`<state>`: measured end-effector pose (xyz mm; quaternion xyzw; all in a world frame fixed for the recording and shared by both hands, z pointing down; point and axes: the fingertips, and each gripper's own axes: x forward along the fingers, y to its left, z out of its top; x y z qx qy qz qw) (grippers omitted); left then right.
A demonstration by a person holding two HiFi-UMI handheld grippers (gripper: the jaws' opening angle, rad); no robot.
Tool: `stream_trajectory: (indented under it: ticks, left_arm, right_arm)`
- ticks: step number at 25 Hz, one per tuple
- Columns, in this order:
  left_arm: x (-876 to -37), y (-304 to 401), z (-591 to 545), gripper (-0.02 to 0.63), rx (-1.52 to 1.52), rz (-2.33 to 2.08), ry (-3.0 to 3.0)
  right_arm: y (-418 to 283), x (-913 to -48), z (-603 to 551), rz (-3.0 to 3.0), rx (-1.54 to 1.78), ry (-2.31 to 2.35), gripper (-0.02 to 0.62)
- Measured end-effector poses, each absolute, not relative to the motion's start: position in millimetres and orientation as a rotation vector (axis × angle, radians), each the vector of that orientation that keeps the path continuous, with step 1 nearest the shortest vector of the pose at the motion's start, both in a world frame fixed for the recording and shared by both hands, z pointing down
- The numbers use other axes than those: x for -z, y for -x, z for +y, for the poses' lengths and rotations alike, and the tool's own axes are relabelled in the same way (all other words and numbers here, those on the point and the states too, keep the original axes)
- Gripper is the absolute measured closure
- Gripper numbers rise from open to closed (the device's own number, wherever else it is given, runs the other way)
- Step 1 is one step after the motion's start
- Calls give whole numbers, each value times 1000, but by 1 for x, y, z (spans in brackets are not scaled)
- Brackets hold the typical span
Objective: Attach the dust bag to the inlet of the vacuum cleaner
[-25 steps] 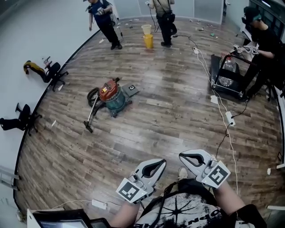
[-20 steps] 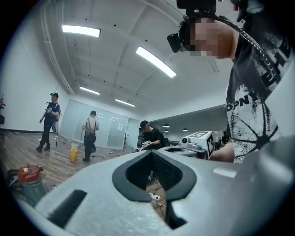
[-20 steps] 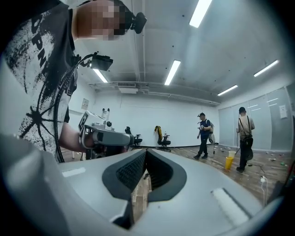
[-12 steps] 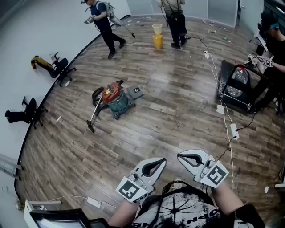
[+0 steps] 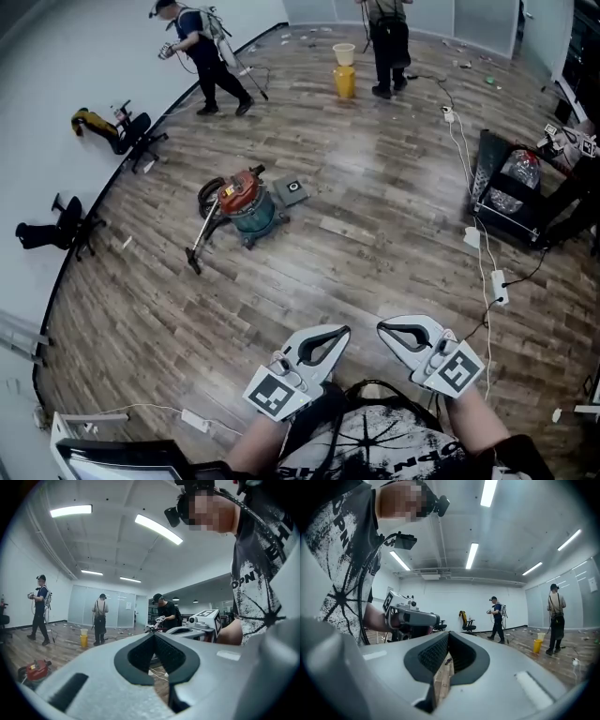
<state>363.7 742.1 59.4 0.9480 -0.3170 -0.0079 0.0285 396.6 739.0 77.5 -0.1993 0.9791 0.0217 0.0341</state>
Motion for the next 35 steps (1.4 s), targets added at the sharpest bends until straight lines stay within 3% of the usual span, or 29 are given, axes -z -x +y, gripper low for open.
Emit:
stream_trajectory:
  ticks: [22,25,35]
  left_arm:
    - [-73,-234,562,606,15,-737,-2958]
    - [-76,-221,556,606,61,-724,-2963]
    - [-92,-217,525,606,-71,-670,-3031]
  right_arm:
    - [-261,-68,564,2957,59,771,588]
    - [-249,-63,554,2922,199,749,588]
    - [-242,-61,524,2945,219,720,588]
